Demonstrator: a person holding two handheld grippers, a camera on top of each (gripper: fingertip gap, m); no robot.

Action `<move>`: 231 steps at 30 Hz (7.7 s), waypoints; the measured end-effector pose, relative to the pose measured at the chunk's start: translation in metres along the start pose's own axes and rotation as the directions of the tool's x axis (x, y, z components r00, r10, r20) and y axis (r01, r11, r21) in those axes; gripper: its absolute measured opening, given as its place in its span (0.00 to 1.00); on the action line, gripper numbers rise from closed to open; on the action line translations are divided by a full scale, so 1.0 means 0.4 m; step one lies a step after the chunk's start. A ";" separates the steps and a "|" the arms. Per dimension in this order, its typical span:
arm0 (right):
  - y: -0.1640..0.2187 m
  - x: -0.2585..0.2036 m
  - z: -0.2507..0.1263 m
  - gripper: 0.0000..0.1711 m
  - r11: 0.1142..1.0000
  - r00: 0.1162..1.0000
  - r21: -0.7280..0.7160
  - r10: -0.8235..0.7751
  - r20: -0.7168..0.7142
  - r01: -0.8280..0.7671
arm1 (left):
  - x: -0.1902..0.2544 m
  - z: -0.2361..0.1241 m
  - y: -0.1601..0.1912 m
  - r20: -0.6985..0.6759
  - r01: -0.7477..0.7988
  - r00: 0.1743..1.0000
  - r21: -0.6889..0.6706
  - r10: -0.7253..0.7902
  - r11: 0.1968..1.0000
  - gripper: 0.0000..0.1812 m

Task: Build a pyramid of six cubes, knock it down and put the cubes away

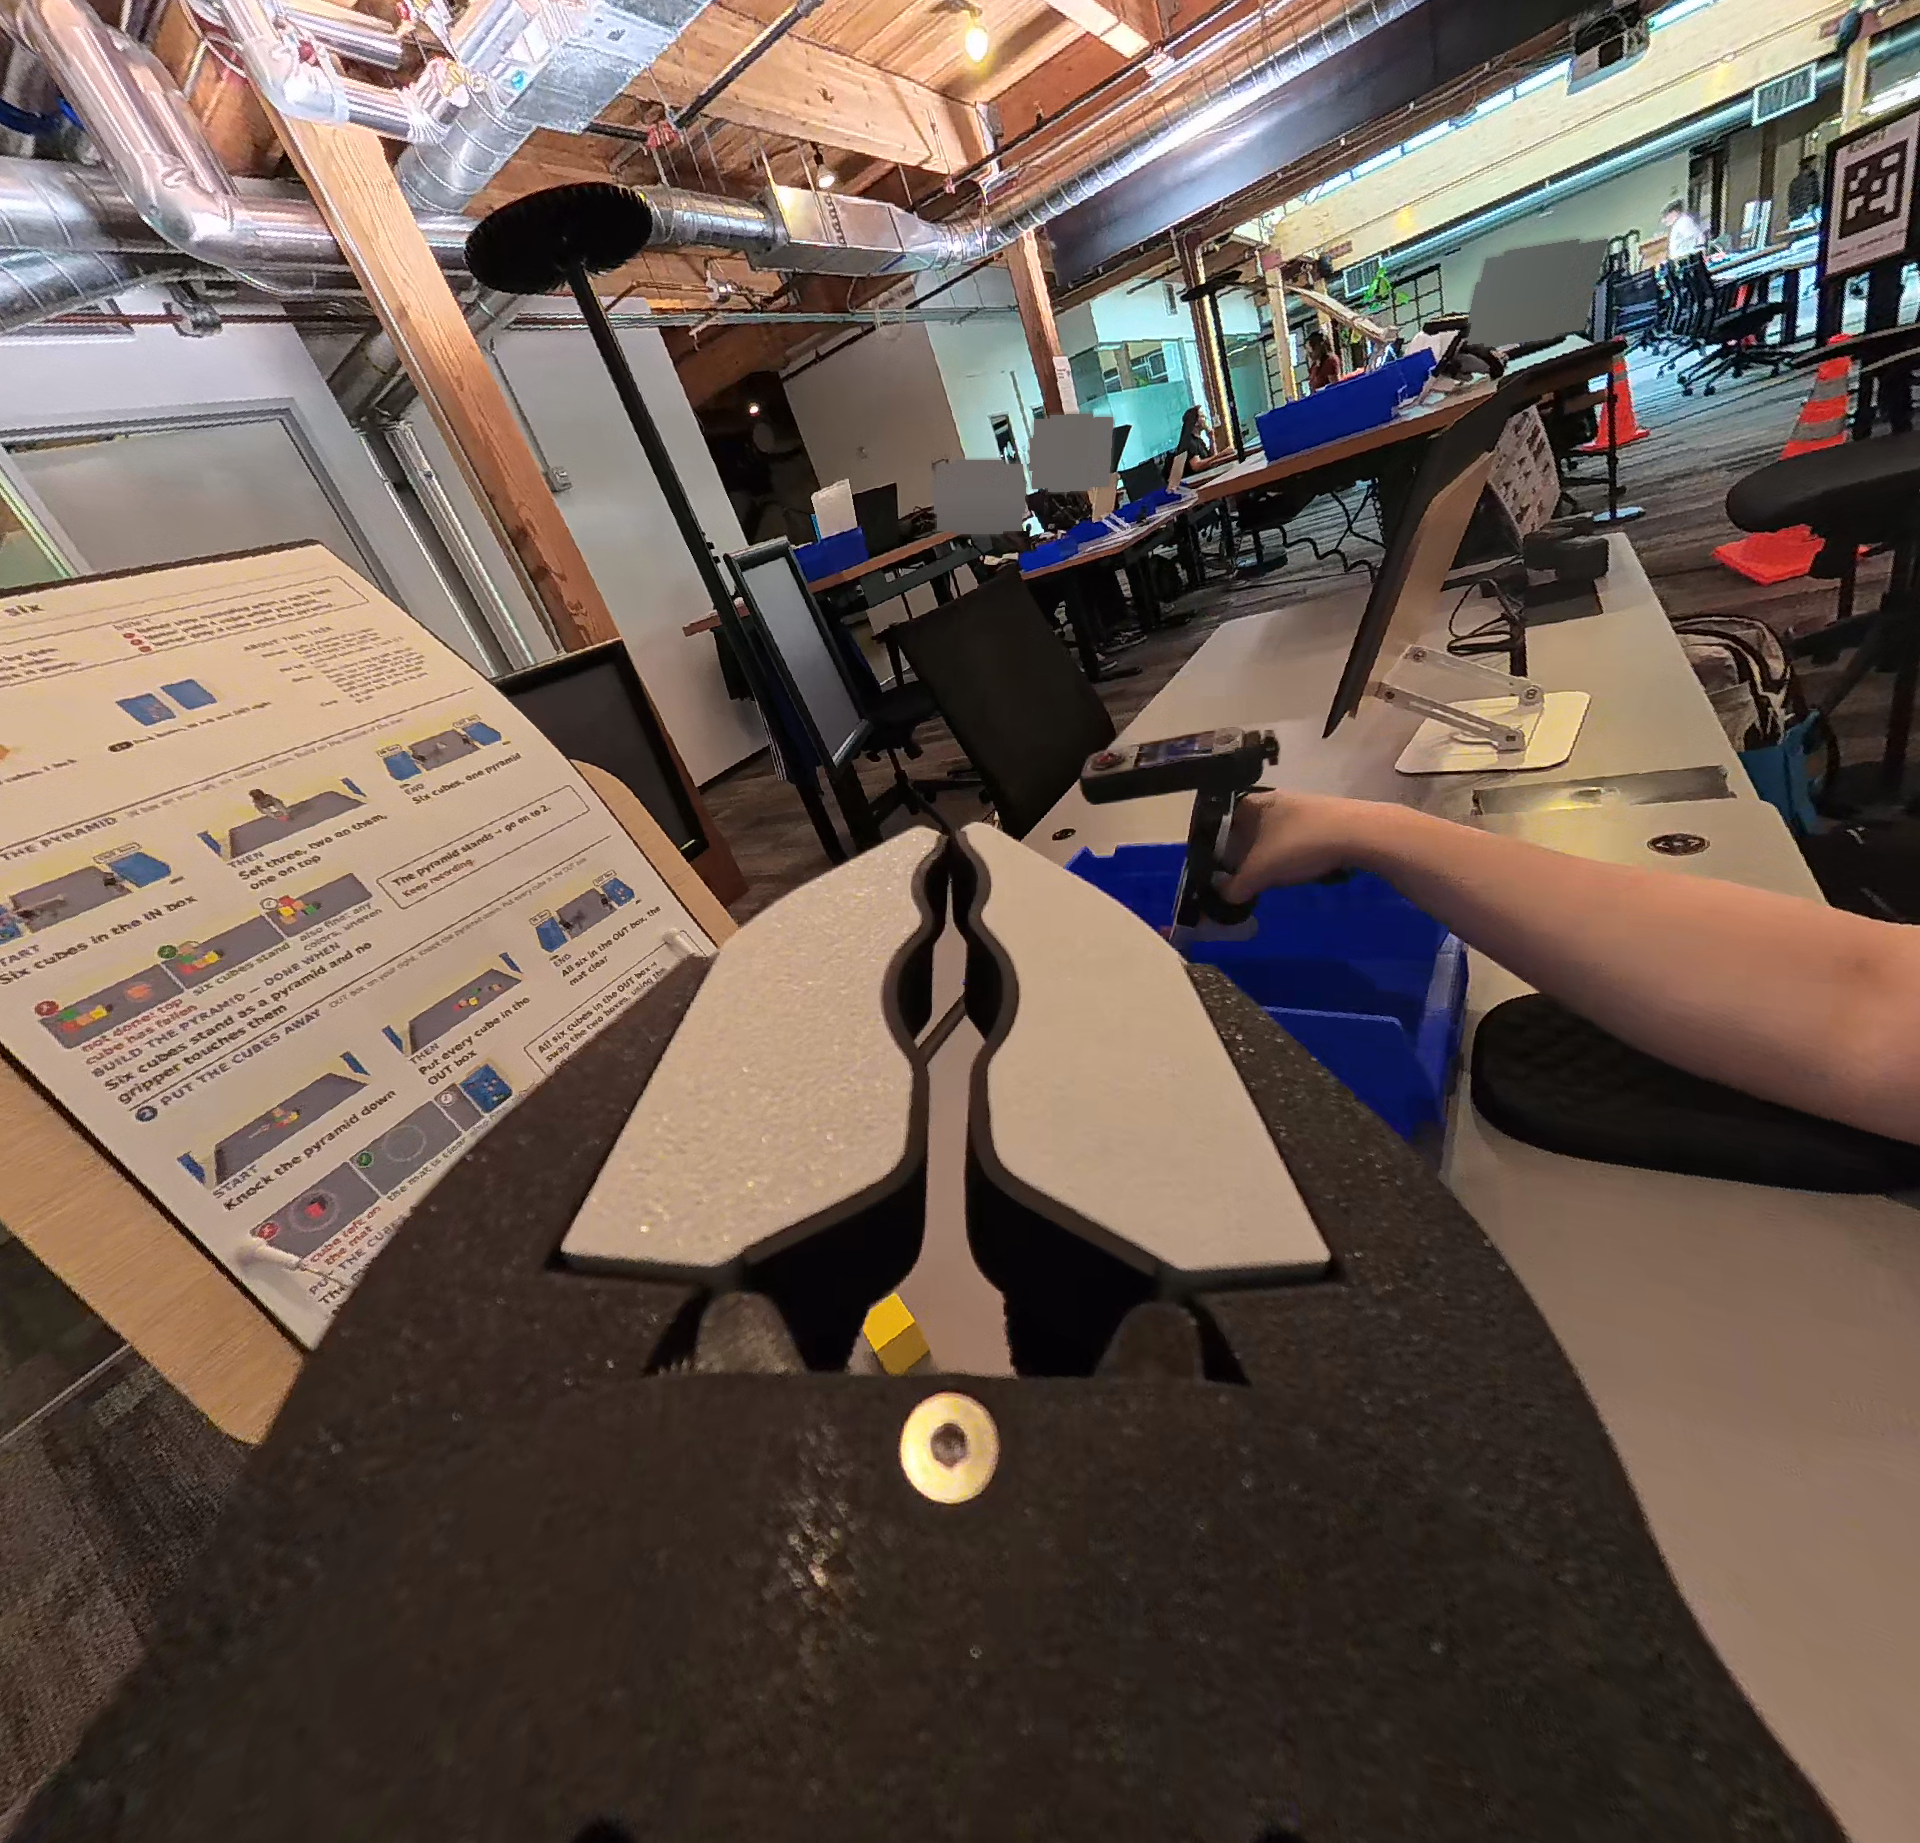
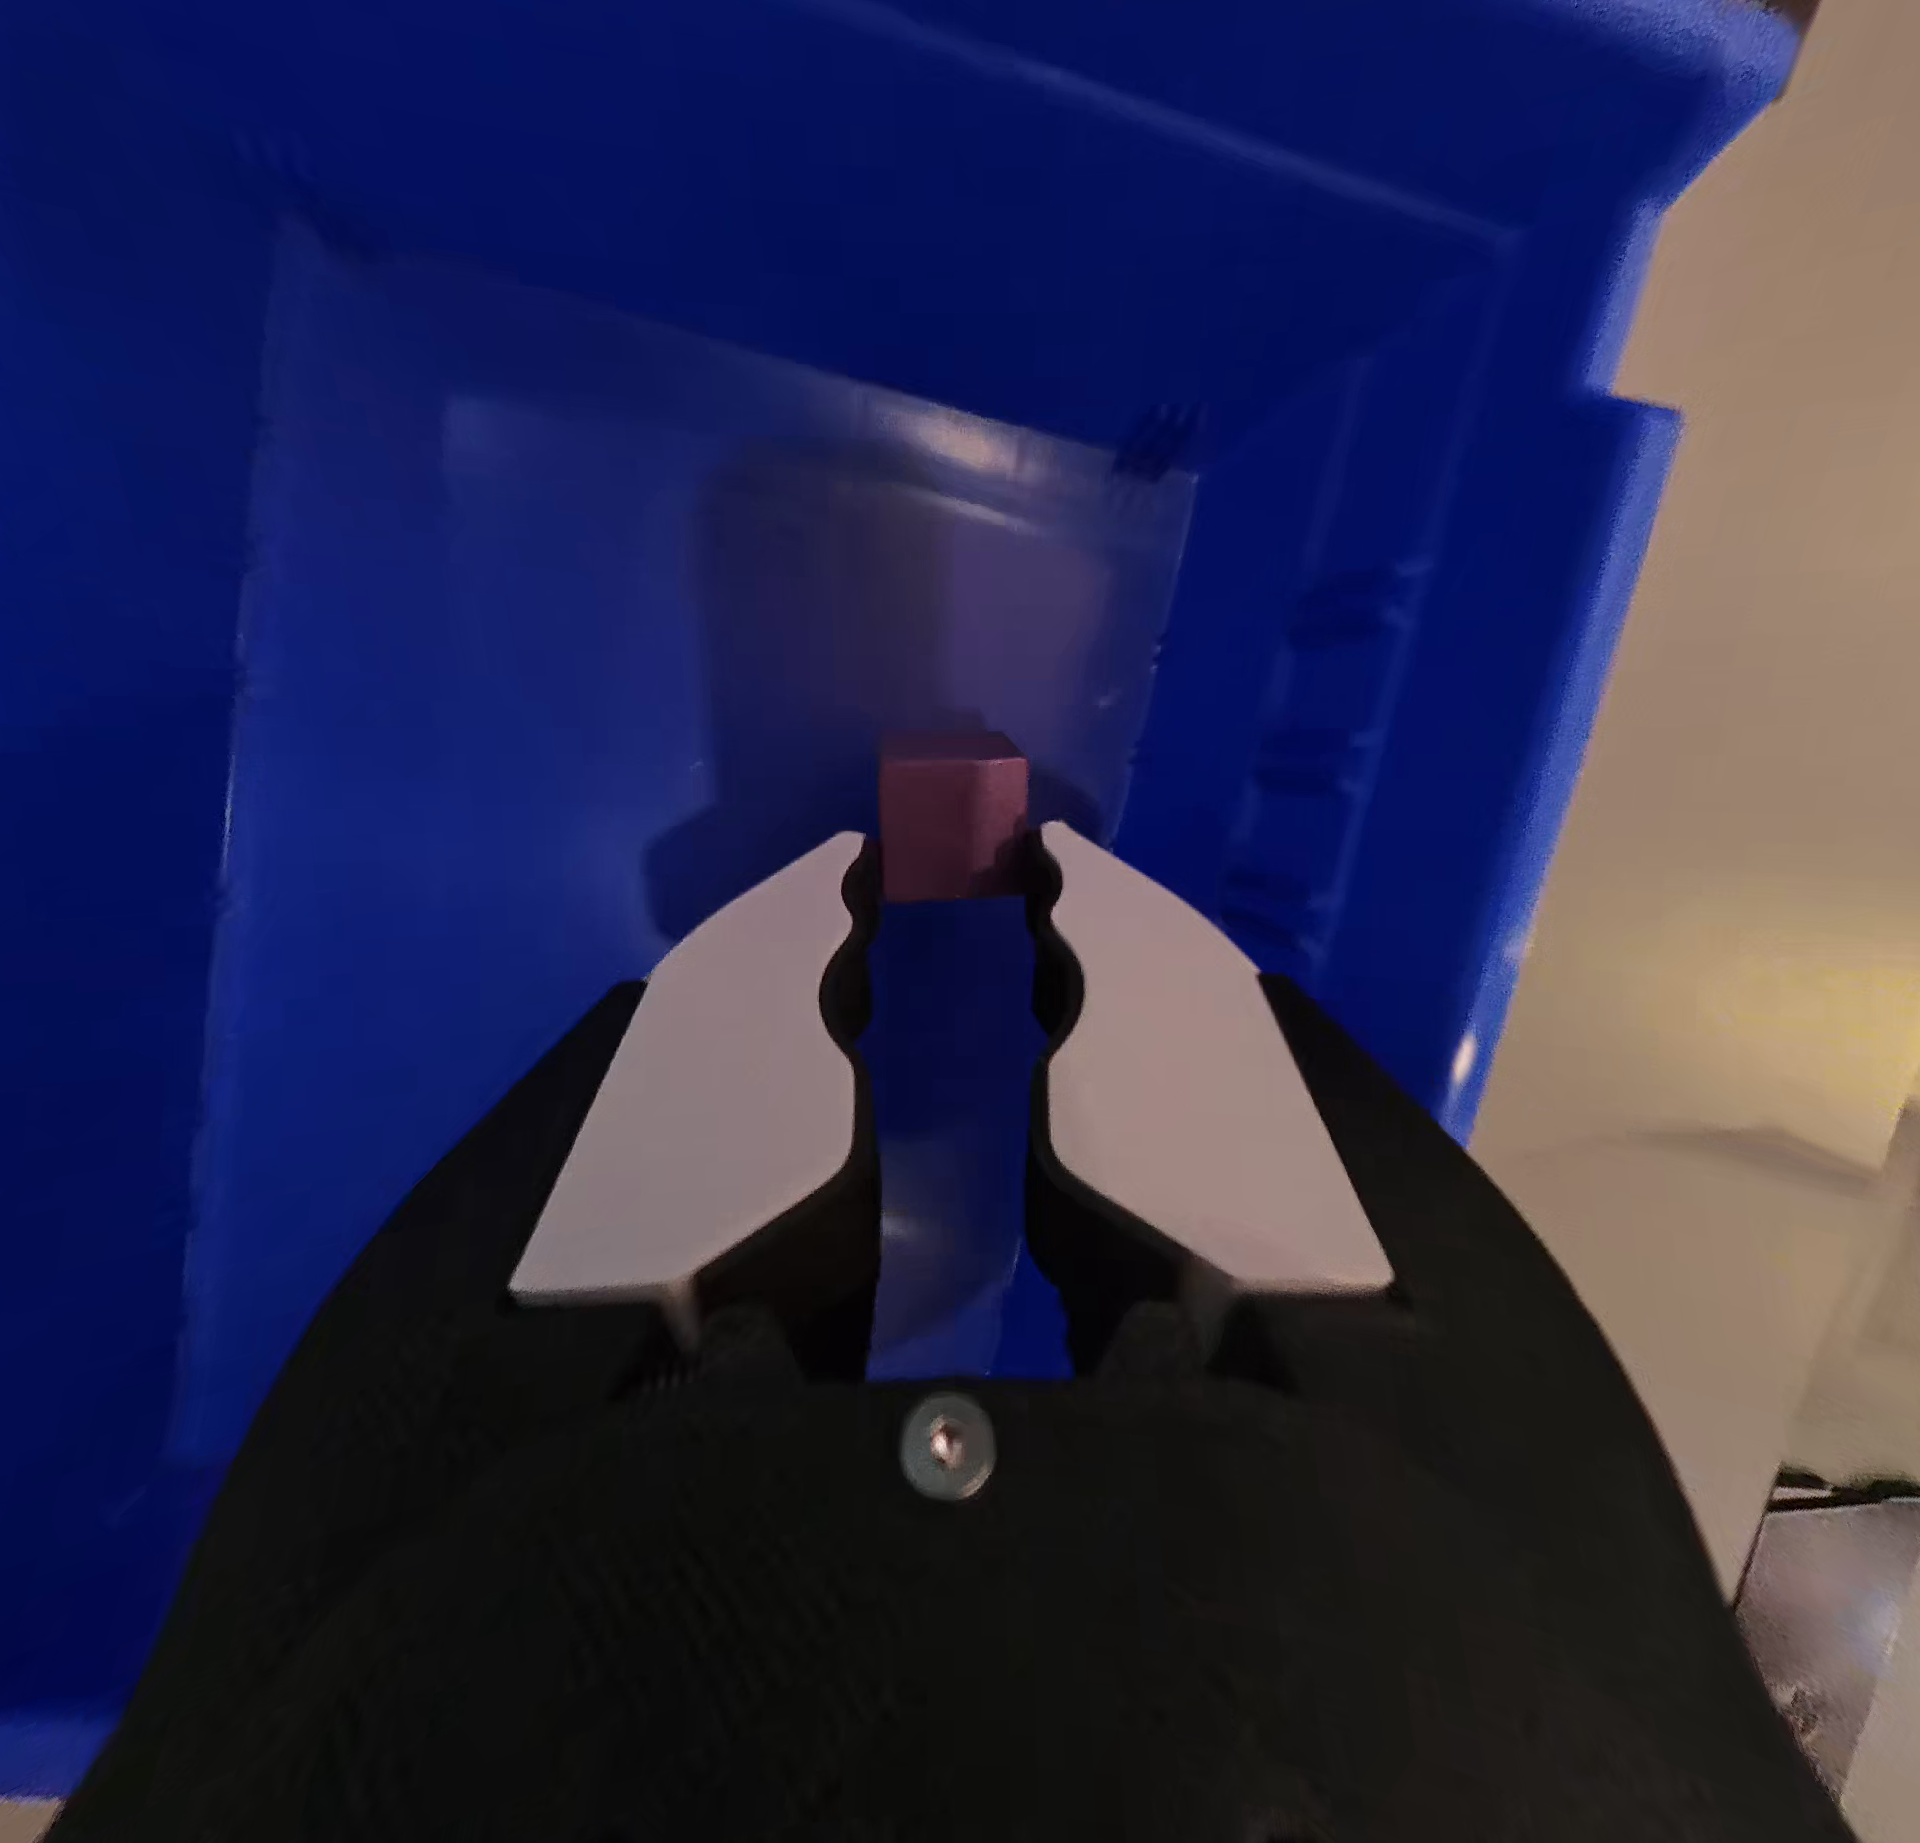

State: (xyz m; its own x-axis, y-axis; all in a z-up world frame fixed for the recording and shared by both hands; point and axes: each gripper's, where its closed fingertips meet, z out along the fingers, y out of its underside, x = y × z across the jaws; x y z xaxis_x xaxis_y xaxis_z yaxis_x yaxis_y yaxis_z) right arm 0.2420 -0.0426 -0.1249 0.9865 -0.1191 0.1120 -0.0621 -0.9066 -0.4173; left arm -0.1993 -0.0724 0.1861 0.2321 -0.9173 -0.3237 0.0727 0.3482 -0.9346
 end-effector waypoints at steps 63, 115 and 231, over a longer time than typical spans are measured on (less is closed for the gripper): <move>-0.044 -0.794 0.006 0.18 0.710 0.637 0.215 -0.699 0.325 0.670 | 0.059 0.027 0.012 -0.096 -0.030 0.995 -0.022 0.028 0.999 0.00; -0.228 -0.414 -0.386 0.27 0.683 0.880 0.614 -0.472 -0.042 0.396 | 0.071 0.023 0.018 -0.110 -0.039 0.993 -0.054 0.033 0.998 0.00; 0.072 -0.237 -0.037 0.25 0.855 0.766 0.048 -0.486 0.420 0.516 | 0.116 0.050 0.065 -0.167 -0.101 0.983 -0.141 0.077 0.985 0.00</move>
State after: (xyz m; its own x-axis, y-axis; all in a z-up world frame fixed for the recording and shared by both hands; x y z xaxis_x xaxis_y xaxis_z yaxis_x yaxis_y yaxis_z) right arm 0.1447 -0.0635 -0.1344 0.8496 0.5197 -0.0900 0.4636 -0.8172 -0.3425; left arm -0.1672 -0.1021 0.1497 0.0716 -0.9071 -0.4148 -0.0884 0.4084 -0.9085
